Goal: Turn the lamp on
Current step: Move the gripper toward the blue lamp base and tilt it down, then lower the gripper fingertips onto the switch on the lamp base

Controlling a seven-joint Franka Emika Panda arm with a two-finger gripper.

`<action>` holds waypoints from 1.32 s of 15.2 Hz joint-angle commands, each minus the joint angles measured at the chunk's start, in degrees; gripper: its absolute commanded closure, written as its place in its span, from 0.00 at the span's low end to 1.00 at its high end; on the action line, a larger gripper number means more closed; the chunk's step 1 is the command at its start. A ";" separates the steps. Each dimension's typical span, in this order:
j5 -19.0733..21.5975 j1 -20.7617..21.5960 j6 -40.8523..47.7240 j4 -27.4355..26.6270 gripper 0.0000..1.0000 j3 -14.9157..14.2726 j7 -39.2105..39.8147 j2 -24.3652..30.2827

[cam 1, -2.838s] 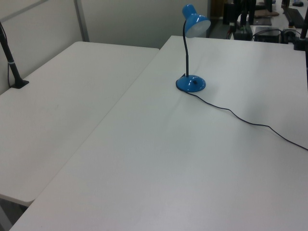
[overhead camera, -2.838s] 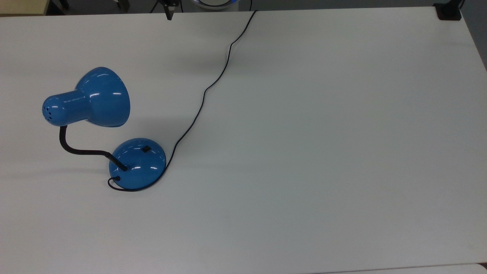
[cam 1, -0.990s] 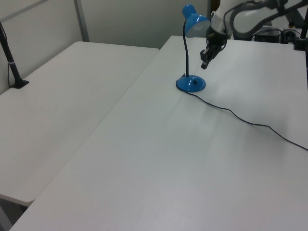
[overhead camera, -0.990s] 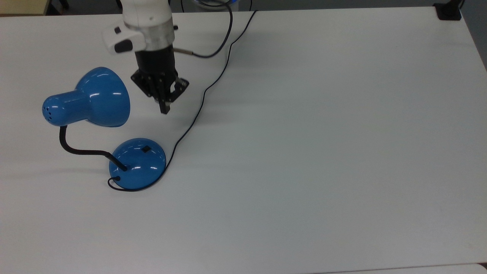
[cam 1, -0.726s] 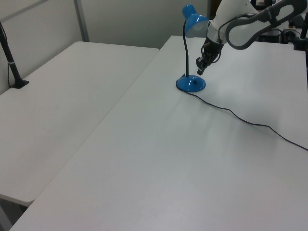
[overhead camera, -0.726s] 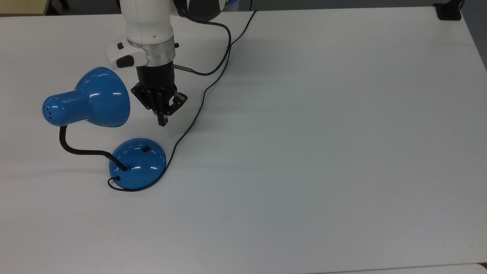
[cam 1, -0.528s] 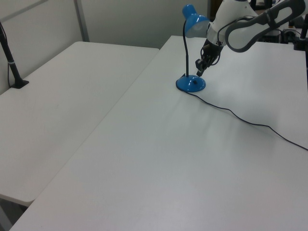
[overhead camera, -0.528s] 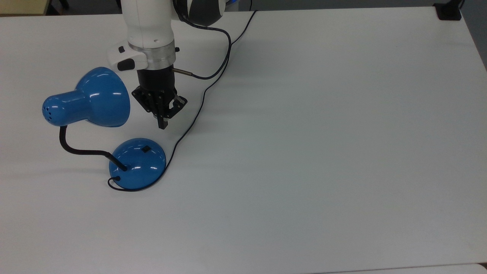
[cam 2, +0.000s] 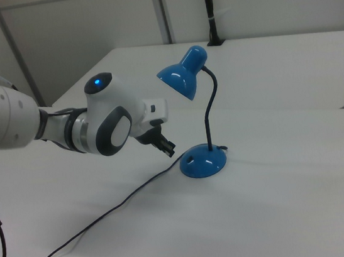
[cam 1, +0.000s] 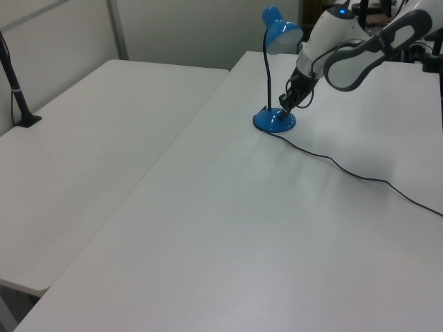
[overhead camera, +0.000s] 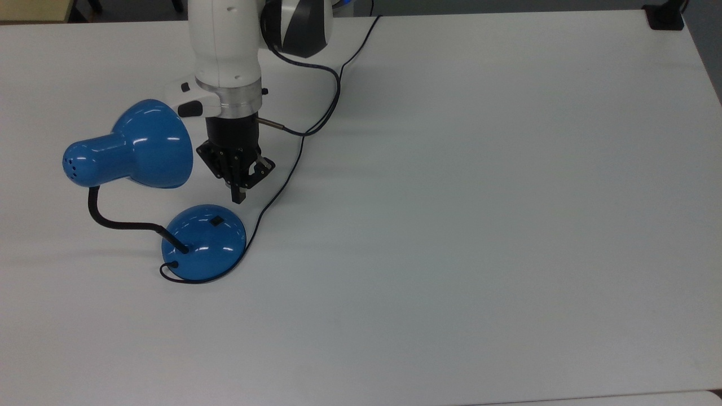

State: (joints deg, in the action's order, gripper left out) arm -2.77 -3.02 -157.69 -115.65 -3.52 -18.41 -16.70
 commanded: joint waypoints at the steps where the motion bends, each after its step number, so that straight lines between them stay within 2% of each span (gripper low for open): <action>1: -2.50 -0.31 -3.67 0.24 1.00 -0.44 -4.43 -1.75; 12: -3.29 -1.81 -3.85 5.08 1.00 -0.88 -7.69 -5.53; 20: -4.79 -1.72 -3.85 5.69 1.00 -1.32 -7.95 -7.03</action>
State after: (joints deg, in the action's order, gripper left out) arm -6.00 -5.21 -160.51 -110.46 -4.21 -24.45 -23.26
